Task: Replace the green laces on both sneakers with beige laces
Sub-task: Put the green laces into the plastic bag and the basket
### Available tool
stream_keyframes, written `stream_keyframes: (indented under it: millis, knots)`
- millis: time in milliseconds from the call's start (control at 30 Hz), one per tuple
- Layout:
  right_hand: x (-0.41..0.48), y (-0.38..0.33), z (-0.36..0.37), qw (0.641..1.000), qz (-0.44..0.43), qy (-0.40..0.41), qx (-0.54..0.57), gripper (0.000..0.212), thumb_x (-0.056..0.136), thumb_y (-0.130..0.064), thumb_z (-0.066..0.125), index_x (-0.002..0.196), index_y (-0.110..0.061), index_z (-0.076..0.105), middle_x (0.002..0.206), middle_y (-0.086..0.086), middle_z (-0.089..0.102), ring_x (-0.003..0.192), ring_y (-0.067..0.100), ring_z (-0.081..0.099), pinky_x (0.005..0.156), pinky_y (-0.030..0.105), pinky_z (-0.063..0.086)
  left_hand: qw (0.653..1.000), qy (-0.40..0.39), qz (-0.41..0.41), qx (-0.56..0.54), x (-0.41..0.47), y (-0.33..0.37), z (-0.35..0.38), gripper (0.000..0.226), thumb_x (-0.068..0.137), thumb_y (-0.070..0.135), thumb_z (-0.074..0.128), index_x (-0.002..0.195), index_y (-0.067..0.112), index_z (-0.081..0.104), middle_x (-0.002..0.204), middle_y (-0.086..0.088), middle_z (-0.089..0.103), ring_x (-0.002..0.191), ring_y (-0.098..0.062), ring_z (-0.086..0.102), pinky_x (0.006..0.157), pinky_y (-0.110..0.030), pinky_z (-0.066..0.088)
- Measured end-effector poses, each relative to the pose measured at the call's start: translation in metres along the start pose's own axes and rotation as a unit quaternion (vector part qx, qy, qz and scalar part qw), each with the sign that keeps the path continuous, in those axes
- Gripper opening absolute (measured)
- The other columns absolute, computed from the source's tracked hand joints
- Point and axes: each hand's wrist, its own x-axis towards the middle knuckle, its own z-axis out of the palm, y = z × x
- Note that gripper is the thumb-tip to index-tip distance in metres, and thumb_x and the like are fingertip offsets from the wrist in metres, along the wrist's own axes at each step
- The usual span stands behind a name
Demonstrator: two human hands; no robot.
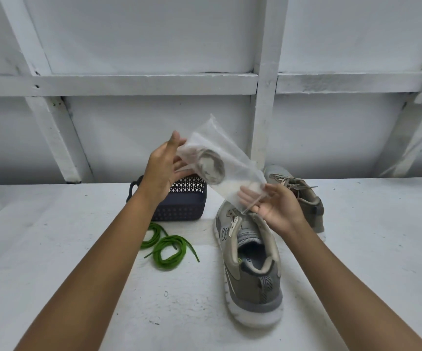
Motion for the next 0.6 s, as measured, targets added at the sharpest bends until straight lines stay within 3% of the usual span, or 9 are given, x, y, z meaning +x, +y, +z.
stream_keyframes:
  millis: [67,233,300,367,433,500,600]
  knots:
    - [0.002,0.003,-0.003,0.999,0.011,-0.017,0.036,0.046,0.022,0.001,0.084,0.057,-0.005,0.055,0.107,0.044,0.057,0.095,0.051,0.063,0.083,0.061,0.048,0.999,-0.039,-0.002,0.007,-0.004,-0.008,0.0,0.069,0.061,0.068,0.062,0.106,0.016,0.059,0.101,-0.007,0.072,0.093,-0.021,0.069,0.075,-0.03,0.057]
    - [0.005,0.005,-0.007,0.997,0.03,-0.031,0.06,0.045,0.024,0.002,0.082,0.057,-0.007,0.053,0.113,0.043,0.054,0.108,0.049,0.058,0.088,0.063,0.044,0.999,-0.045,-0.012,-0.023,-0.009,-0.016,0.01,0.068,0.07,0.062,0.053,0.118,0.014,0.057,0.12,-0.007,0.063,0.113,-0.027,0.06,0.087,-0.037,0.054]
    - [0.005,0.004,-0.006,0.998,0.025,-0.032,0.042,0.037,0.034,-0.003,0.081,0.058,-0.009,0.053,0.111,0.041,0.057,0.104,0.046,0.061,0.089,0.061,0.044,0.997,-0.05,-0.038,-0.05,-0.009,-0.022,0.014,0.056,0.081,0.048,0.055,0.128,0.016,0.05,0.127,-0.009,0.057,0.113,-0.029,0.058,0.088,-0.041,0.054]
    - [0.005,0.004,-0.004,0.999,0.018,-0.021,0.022,0.018,0.059,-0.012,0.067,0.062,-0.011,0.05,0.107,0.037,0.06,0.094,0.042,0.067,0.087,0.057,0.047,0.99,-0.043,-0.082,-0.108,-0.011,-0.032,0.021,0.04,0.092,0.029,0.053,0.13,0.02,0.042,0.127,-0.012,0.054,0.114,-0.031,0.057,0.088,-0.041,0.053]
    - [0.006,0.004,-0.004,0.999,0.023,-0.014,0.026,0.018,0.078,-0.019,0.052,0.062,-0.011,0.048,0.104,0.035,0.061,0.089,0.04,0.068,0.079,0.051,0.055,0.98,-0.017,-0.113,-0.165,-0.015,-0.044,0.026,0.029,0.093,0.019,0.054,0.12,0.015,0.044,0.122,-0.015,0.056,0.107,-0.027,0.06,0.083,-0.034,0.055]
    - [0.007,0.003,-0.002,0.999,0.037,-0.018,0.018,0.028,0.084,-0.028,0.05,0.063,-0.01,0.051,0.097,0.029,0.065,0.083,0.036,0.069,0.067,0.042,0.059,0.974,-0.01,-0.129,-0.188,-0.018,-0.055,0.03,0.017,0.091,0.017,0.056,0.106,0.01,0.051,0.109,-0.012,0.062,0.088,-0.019,0.066,0.071,-0.028,0.058]
    - [0.008,-0.001,0.002,0.998,0.053,-0.003,-0.042,0.038,0.09,-0.038,0.046,0.071,-0.009,0.061,0.084,0.02,0.065,0.073,0.03,0.066,0.067,0.036,0.056,0.966,-0.026,-0.151,-0.209,-0.023,-0.063,0.035,0.012,0.092,0.024,0.054,0.099,0.014,0.056,0.092,-0.007,0.063,0.071,-0.016,0.065,0.058,-0.028,0.056]
